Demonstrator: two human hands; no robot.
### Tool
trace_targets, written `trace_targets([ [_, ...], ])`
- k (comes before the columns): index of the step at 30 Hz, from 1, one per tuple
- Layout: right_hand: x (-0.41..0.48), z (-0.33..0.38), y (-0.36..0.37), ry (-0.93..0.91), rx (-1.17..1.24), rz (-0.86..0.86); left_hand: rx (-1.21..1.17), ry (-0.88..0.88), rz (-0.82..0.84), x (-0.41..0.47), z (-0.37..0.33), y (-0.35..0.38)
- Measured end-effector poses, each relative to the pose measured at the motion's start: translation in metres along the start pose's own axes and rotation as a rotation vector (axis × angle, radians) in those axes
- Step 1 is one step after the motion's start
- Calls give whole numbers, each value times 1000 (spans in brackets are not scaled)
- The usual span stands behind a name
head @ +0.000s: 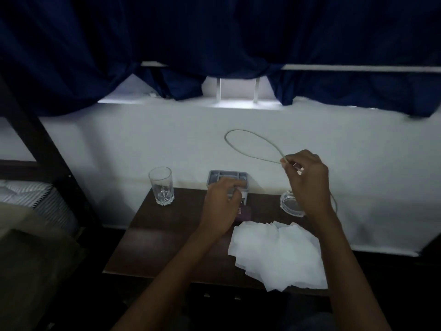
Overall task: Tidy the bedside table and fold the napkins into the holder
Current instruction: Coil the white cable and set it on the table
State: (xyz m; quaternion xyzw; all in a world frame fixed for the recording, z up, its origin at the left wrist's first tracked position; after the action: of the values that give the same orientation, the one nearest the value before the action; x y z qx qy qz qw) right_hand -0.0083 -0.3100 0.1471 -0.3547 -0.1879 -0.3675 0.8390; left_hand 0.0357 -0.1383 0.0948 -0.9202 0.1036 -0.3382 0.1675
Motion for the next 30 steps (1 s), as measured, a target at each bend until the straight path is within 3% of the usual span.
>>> trace_targets([
  [6, -6, 96, -57, -125, 196, 1, -52, 45, 270, -9, -72, -21],
  [11, -6, 152, -100, -6, 448, 49, -138, -119, 618, -46, -103, -34],
  [13, -9, 164, -112, 22, 497, 44, -69, -88, 740, -67, -106, -40],
  [16, -19, 170, -128, 75, 542, -8, 7, -111, 726, -96, -100, -63],
  [19, -27, 160, -143, 164, 547, -93, -168, -289, 641, -121, -95, -93],
  [22, -41, 140, -154, 268, 493, -143, -261, -342, 557, -143, -100, -124],
  [27, -67, 105, -167, 334, 260, -115, 16, -224, 427, -162, -111, -164],
  [30, -90, 97, -172, 431, 130, 27, 111, -191, 373, -171, -116, -184],
])
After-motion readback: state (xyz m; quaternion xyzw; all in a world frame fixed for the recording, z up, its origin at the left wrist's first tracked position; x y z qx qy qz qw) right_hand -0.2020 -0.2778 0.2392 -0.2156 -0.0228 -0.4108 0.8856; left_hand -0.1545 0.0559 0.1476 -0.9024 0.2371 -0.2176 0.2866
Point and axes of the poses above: each hand's wrist, its own x-axis towards the middle knuckle, its own y-axis out of the palm, z = x × y, the point moved 3 cm from there along x, towards the middle knuckle, and after that the axes turned 12 degrees about y, right-handed, at the moved point
